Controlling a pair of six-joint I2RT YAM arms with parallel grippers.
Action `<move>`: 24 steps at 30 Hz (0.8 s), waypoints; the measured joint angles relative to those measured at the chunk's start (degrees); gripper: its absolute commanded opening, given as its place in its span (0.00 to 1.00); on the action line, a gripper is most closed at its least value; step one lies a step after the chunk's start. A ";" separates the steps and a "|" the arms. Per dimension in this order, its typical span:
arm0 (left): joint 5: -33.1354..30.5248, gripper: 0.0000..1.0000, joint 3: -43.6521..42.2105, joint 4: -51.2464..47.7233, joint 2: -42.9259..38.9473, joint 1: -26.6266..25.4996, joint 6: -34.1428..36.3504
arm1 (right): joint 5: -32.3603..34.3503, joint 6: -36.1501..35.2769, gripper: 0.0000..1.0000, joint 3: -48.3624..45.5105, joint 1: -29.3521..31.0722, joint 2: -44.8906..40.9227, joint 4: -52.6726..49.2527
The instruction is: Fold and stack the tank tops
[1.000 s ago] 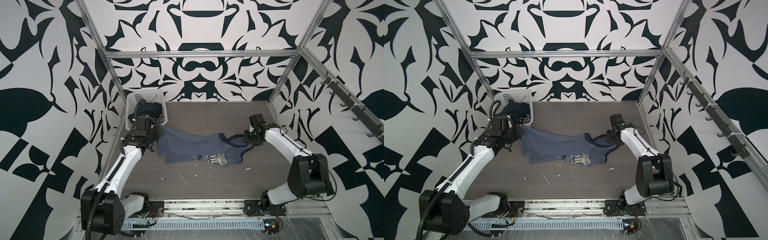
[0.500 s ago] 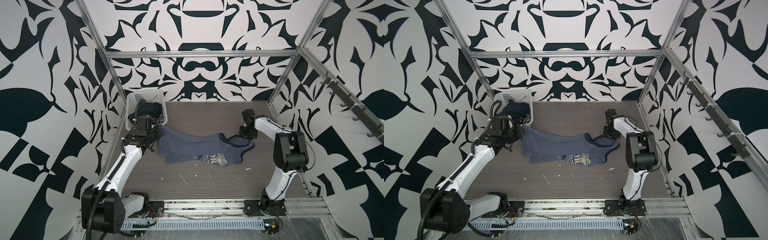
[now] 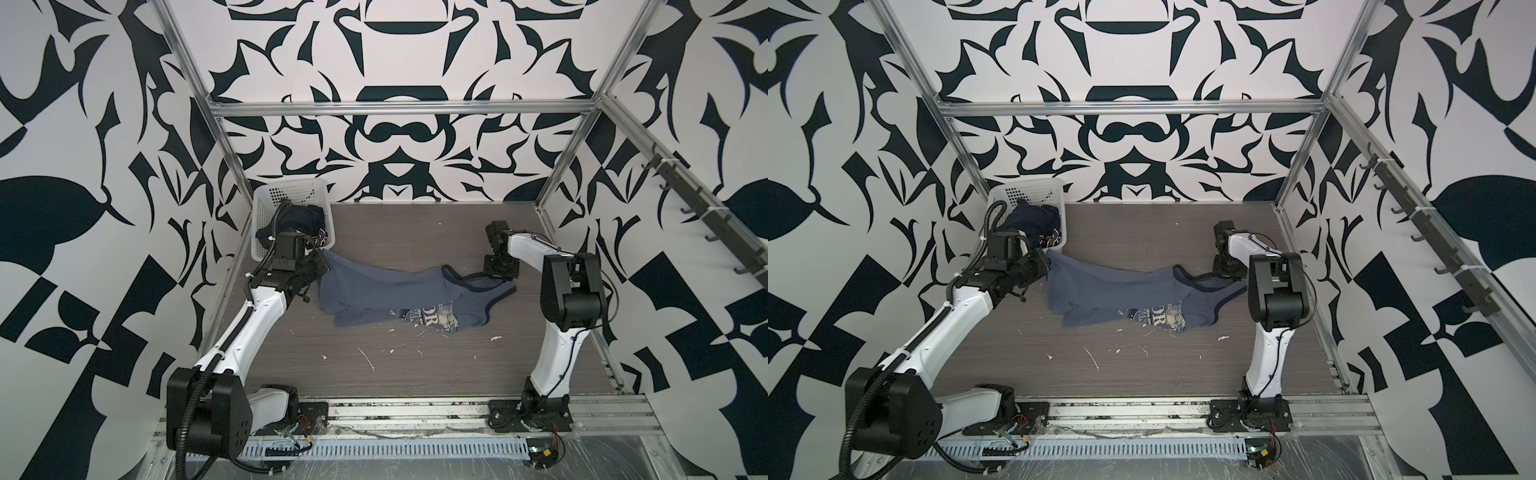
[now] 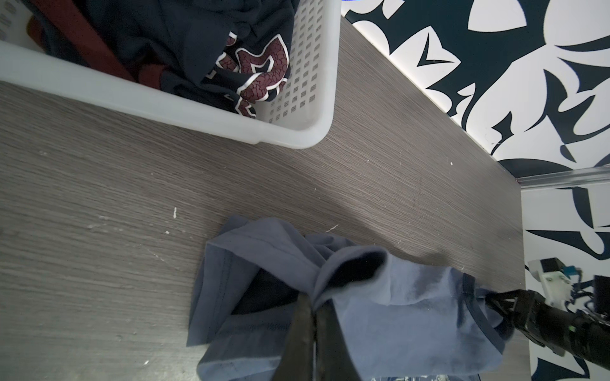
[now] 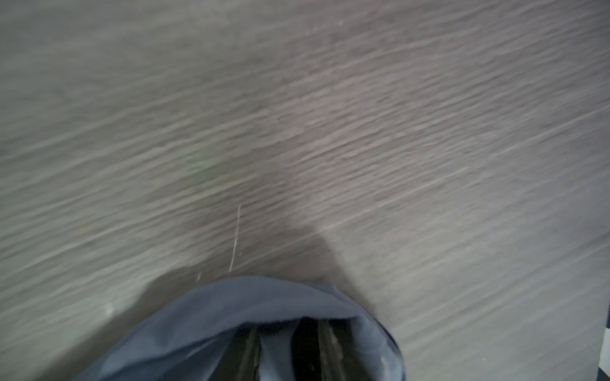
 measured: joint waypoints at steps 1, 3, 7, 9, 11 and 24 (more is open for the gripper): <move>0.00 0.00 0.00 0.00 0.00 0.00 0.00 | 0.39 -0.11 0.39 0.00 0.02 0.04 0.00; 0.00 0.00 0.00 0.04 0.00 0.00 0.00 | 0.61 -0.11 0.37 0.02 0.13 0.09 0.09; 0.02 0.00 0.00 0.11 0.00 0.00 0.00 | -0.59 -0.09 0.35 -0.02 0.33 -0.13 0.20; -0.02 0.00 -0.04 0.11 -0.02 0.00 0.02 | -2.10 -0.09 0.36 -0.85 0.59 -1.53 0.31; -0.02 0.00 -0.33 0.15 -0.28 0.00 0.02 | -5.42 -0.09 0.39 -2.29 0.90 -4.61 0.17; -0.17 0.00 -1.14 0.17 -1.46 0.00 0.00 | -31.91 6.01 0.46 -7.04 9.46 -17.44 9.09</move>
